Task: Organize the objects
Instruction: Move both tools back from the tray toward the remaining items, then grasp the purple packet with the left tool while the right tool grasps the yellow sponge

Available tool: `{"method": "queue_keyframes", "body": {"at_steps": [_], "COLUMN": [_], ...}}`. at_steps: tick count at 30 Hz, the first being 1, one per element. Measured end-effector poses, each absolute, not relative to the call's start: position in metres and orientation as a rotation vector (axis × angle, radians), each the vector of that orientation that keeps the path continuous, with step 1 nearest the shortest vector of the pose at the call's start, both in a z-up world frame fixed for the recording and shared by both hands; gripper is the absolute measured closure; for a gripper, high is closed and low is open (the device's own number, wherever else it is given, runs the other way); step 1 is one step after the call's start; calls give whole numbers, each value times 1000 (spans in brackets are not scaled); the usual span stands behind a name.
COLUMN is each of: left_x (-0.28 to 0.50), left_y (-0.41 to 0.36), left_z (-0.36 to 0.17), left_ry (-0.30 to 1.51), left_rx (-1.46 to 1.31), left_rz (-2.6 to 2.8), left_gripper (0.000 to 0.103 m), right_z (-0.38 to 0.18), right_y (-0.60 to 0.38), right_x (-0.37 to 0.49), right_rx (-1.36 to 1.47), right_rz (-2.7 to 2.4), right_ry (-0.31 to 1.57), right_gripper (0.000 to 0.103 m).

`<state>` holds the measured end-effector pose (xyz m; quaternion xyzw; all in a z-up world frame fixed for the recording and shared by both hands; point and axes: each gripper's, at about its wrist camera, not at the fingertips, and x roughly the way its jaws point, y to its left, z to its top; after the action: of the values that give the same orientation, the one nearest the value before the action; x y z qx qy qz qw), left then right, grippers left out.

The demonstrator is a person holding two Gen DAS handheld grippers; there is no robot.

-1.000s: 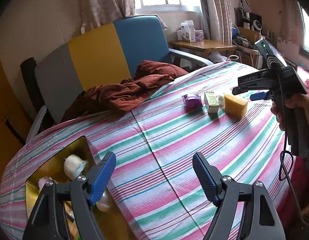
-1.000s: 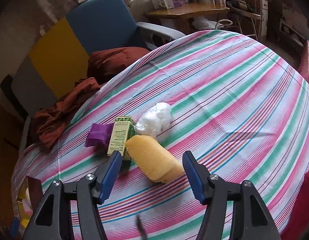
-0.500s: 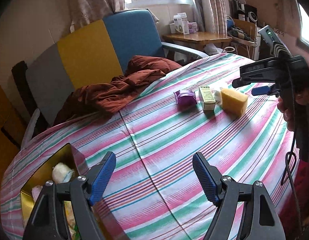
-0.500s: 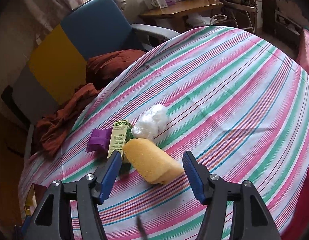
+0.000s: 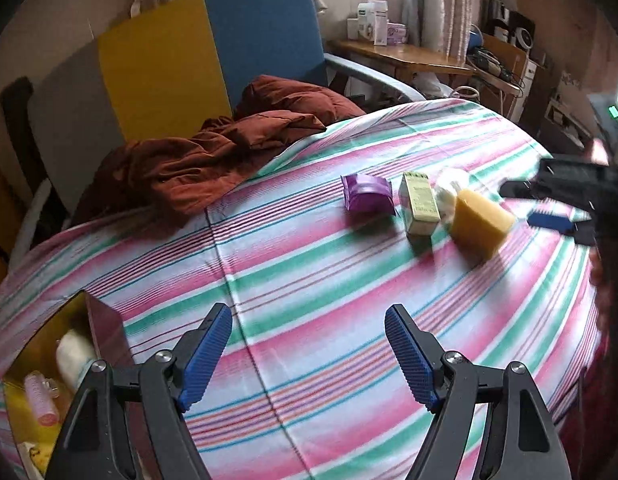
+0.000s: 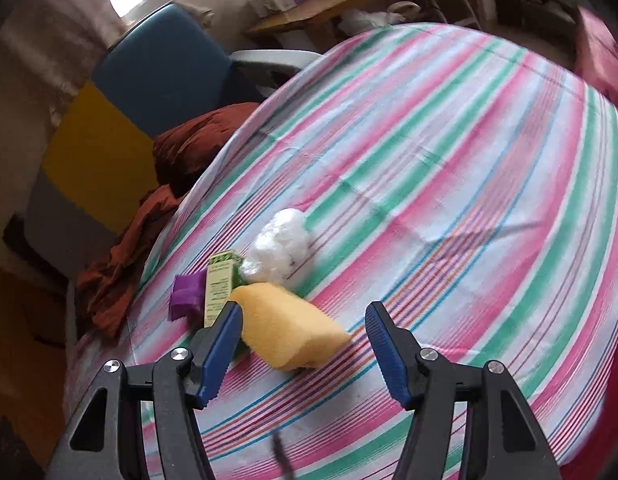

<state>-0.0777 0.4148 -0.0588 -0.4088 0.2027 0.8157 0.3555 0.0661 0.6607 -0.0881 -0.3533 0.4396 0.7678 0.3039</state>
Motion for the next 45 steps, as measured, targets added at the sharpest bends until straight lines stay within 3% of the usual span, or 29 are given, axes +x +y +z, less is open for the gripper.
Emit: {"method": "queue_keyframes", "body": {"at_steps": [11,36,38,39,45], "left_x": [-119,-174,-174,-172,-152], "left_y": [468,579,580,578,553], "left_z": [-63,-119,-127,-131,-133], "left_ry": [478,490,529,545,570], "left_rx": [-1078,-1154,-1162,-1167,-1086], "left_rz": [2086,1973,1956,1948,1941], "left_gripper": [24,24,39,51,55], "right_z": [-99,-104,-105,-107,-111], "right_y": [679,662,663,664,666], "right_x": [90,62,65,65,60], "right_rx": [-816,-977,-989,-994,-1045], "right_rz": [1944,2021,2014,2008,1992], "right_ry": [1379,1277,1269,1272,1232], "right_gripper": [35,35,35,35,35]}}
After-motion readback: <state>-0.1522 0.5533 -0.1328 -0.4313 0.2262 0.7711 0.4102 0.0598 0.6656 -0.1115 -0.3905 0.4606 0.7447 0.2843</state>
